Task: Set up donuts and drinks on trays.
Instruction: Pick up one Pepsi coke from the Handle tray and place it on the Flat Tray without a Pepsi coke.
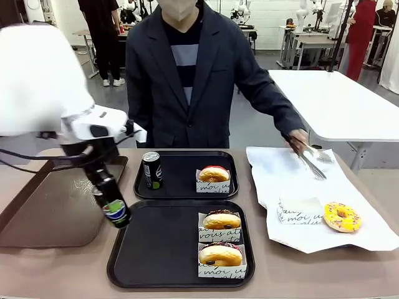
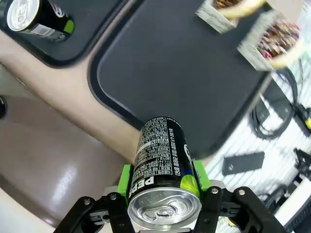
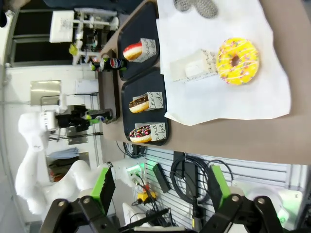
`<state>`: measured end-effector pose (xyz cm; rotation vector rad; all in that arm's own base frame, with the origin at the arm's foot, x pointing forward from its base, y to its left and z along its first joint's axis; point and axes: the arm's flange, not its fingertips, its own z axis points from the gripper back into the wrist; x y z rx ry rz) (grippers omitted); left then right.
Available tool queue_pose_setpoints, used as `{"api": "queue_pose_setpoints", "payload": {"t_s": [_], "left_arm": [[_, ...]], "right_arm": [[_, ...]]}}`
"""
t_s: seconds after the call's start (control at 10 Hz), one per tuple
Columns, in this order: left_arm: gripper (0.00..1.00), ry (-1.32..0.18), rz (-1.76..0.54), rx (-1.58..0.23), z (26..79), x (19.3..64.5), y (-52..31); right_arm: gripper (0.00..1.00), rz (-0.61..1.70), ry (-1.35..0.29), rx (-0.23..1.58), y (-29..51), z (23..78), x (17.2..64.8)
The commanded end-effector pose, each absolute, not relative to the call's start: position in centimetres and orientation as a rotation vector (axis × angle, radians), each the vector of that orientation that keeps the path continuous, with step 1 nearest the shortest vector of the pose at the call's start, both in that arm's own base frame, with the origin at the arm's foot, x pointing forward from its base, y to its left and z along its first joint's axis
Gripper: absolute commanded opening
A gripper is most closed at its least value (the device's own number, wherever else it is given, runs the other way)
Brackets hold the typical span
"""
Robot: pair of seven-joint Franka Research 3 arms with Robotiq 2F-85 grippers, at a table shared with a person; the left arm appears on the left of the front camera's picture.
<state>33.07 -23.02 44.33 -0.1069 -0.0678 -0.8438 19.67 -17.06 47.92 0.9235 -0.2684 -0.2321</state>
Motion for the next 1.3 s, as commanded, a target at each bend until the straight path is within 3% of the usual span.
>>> {"api": "queue_pose_setpoints", "payload": {"t_s": [0.0, 0.9, 1.0, 1.1, 1.2], "left_arm": [[0.59, -0.035, -0.769, -0.047, 42.6, 36.3, -24.9], [0.59, 0.080, -0.794, -0.025, 38.4, 37.5, -29.9], [0.61, 0.081, -0.808, -0.029, 38.3, 37.3, -29.8], [0.74, 0.085, -0.816, -0.033, 38.3, 37.2, -29.8], [0.81, 0.086, -0.826, -0.040, 38.7, 37.1, -29.7]], "right_arm": [[1.00, -0.215, -0.283, 0.940, -17.1, 47.9, 19.7], [1.00, -0.215, -0.283, 0.940, -17.1, 47.9, 19.7], [1.00, -0.215, -0.283, 0.940, -17.1, 47.9, 19.7], [1.00, -0.215, -0.283, 0.940, -17.1, 47.9, 19.7], [1.00, -0.215, -0.283, 0.940, -17.1, 47.9, 19.7]]}}
